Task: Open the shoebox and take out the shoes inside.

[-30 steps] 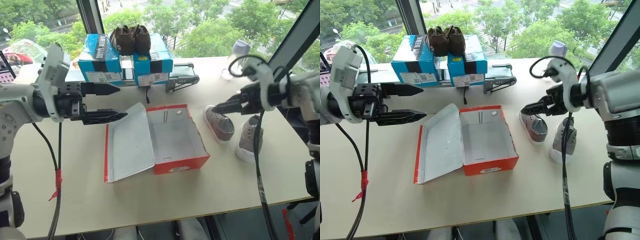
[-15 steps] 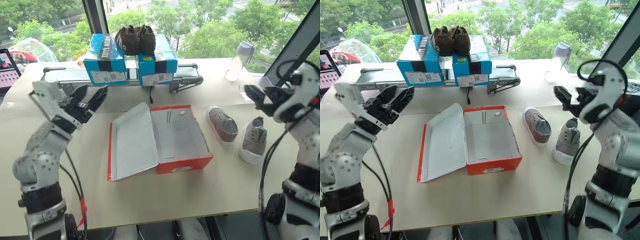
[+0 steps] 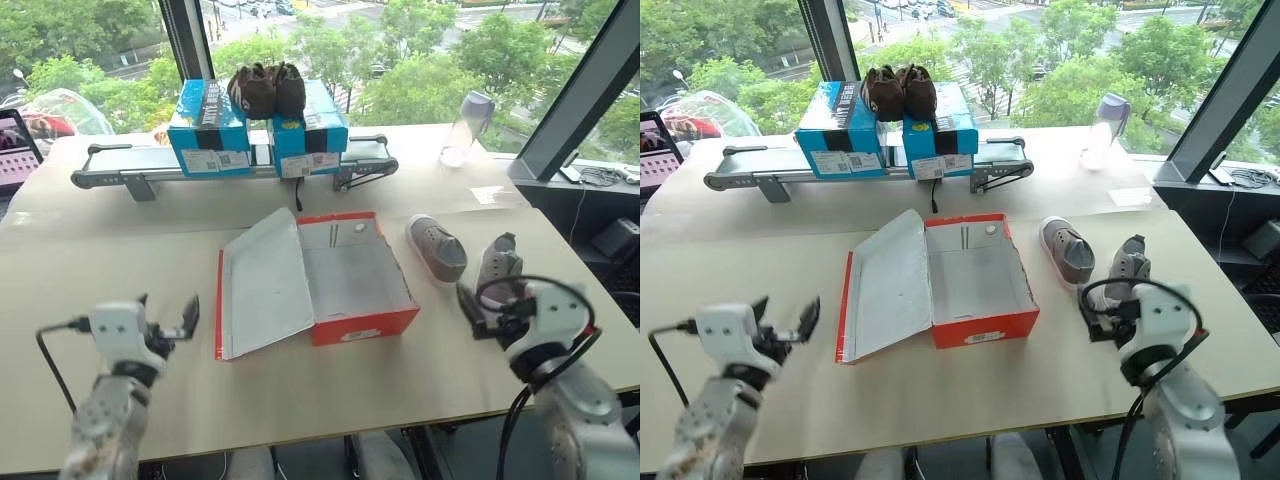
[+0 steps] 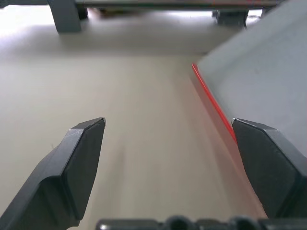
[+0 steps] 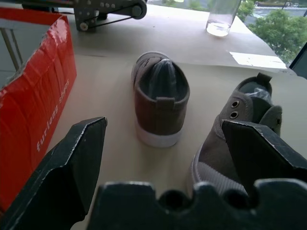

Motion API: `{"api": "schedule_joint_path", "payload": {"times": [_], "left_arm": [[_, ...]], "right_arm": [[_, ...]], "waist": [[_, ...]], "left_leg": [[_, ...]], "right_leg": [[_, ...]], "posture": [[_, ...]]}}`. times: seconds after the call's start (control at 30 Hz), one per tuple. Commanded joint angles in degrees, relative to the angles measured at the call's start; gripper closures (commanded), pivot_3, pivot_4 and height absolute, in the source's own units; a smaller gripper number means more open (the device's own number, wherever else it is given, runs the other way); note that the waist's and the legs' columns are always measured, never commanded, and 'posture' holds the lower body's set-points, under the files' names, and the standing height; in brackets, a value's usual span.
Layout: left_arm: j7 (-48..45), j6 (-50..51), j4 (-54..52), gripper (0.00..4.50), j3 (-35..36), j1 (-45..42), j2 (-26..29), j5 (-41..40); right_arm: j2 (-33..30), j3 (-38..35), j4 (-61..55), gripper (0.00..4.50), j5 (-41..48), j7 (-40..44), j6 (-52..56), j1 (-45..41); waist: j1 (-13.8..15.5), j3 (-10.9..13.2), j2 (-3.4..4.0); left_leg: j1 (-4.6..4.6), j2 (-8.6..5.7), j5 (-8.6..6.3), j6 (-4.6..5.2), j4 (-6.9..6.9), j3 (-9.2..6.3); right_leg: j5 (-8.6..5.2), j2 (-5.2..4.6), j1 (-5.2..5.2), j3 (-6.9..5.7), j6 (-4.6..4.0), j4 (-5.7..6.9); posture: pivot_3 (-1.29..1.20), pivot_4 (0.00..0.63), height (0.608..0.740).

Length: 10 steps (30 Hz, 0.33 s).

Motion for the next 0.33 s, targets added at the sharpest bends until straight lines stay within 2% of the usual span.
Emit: {"api": "schedule_joint_path", "payload": {"times": [0.03,0.13,0.33], "left_arm": [[2.0,-4.4,-2.9,0.00,-3.0,3.3,-2.4,4.0],[3.7,-5.7,-1.6,0.00,-4.2,5.1,-4.9,5.2],[5.0,-6.6,-1.7,0.00,-6.4,6.6,-7.4,6.8]], "right_arm": [[1.8,2.3,2.2,0.02,-1.9,-2.1,-4.6,0.2],[3.5,3.6,4.1,0.02,-2.8,-3.7,-6.2,0.5],[5.8,6.6,4.8,0.02,-4.2,-6.3,-7.1,0.9]], "waist": [[-0.2,0.0,-0.05],[-0.4,-0.1,-0.07],[-0.8,-0.1,-0.07]], "left_leg": [[0.04,-0.02,-0.04,-0.06,0.00,0.00],[0.05,-0.07,-0.18,-0.29,0.00,-0.01],[-0.14,-0.11,-0.04,0.03,-0.02,-0.01]], "right_leg": [[0.00,0.00,0.01,0.05,0.00,0.00],[-0.01,0.01,-0.03,0.14,0.00,-0.02],[-0.10,0.03,-0.19,0.25,0.06,-0.03]], "posture": [[0.00,0.150,0.740],[0.00,0.150,0.740],[0.00,0.150,0.740]]}}
